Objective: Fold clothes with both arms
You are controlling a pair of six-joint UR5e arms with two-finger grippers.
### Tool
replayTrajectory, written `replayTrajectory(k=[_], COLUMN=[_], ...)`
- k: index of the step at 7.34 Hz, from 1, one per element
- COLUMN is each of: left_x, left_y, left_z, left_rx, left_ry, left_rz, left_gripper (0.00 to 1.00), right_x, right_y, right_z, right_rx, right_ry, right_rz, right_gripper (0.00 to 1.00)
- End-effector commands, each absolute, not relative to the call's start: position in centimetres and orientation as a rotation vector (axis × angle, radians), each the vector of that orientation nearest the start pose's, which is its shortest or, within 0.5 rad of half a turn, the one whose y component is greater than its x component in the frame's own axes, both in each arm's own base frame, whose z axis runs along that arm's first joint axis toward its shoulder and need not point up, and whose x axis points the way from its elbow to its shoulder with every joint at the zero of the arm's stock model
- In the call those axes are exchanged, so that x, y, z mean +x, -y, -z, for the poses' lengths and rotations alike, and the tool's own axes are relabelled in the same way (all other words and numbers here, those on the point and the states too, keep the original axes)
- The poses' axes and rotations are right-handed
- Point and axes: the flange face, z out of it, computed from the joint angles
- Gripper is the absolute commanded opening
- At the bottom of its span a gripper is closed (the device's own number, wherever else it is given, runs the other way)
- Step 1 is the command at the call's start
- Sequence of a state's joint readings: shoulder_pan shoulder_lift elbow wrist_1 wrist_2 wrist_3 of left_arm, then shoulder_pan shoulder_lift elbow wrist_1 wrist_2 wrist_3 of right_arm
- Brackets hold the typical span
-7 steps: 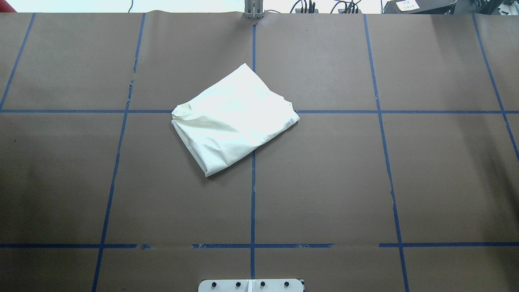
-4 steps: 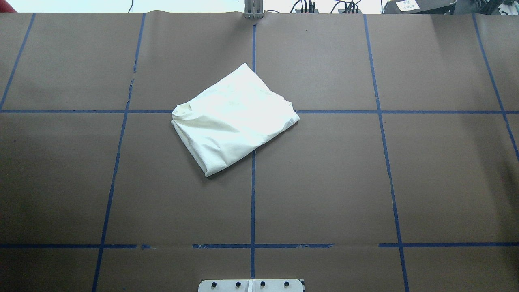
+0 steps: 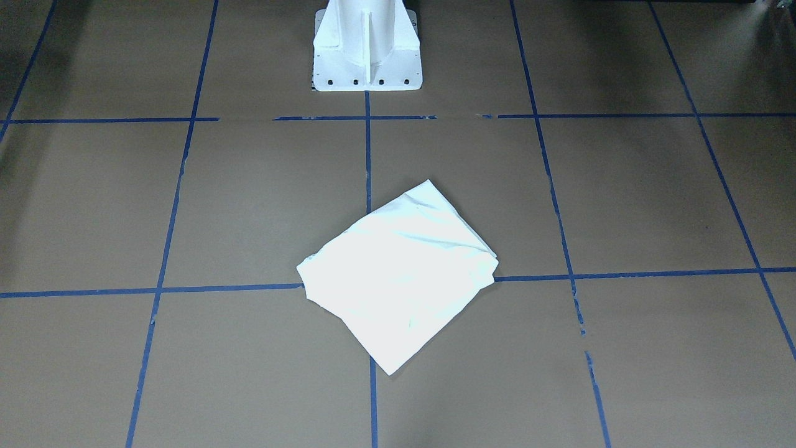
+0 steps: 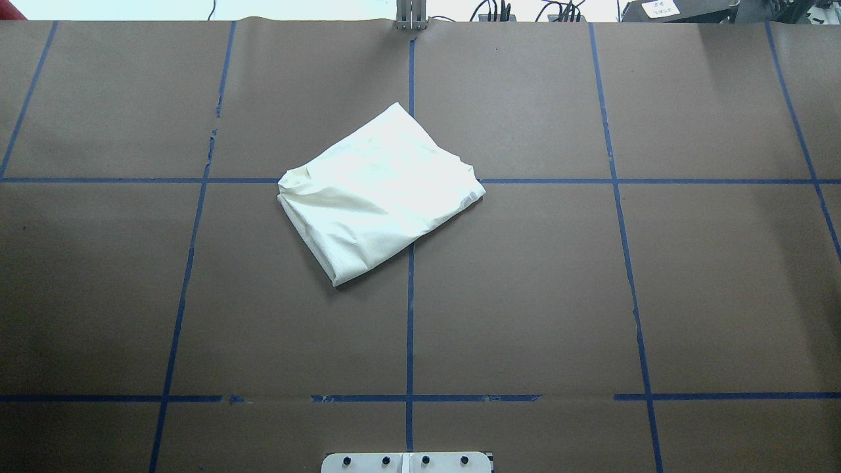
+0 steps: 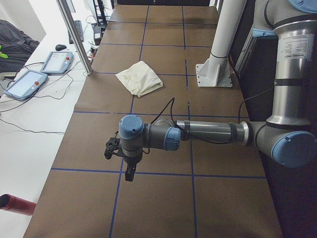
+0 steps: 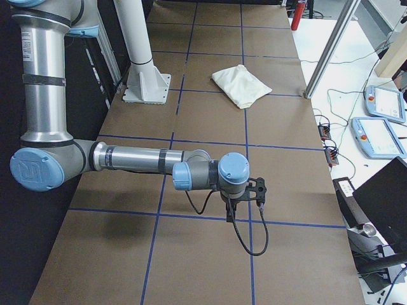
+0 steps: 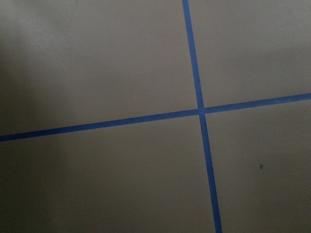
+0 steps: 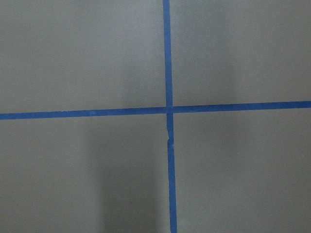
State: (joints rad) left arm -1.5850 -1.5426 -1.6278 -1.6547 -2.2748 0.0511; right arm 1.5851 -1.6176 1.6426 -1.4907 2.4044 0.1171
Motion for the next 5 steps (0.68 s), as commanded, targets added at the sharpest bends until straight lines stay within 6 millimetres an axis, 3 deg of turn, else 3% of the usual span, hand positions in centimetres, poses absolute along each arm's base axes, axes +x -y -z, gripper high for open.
replayTrajectory(k=[1,5], left_x=[-7.6,-7.5], left_y=[48.7,48.4], left_z=[-63.9,-64.9], left_rx=[0.133,0.118], left_ry=[-0.698,-0.708], left_rz=[-0.077,-0.073], left_gripper=[1.0,1.0], right_x=[7.2,7.0], right_y=[46.5,46.1], right_z=[-57.9,-60.1], right_rx=[0.052,0.032], right_ry=[0.743,0.75], right_rz=[-0.085,-0.049], right_gripper=[1.0,1.0])
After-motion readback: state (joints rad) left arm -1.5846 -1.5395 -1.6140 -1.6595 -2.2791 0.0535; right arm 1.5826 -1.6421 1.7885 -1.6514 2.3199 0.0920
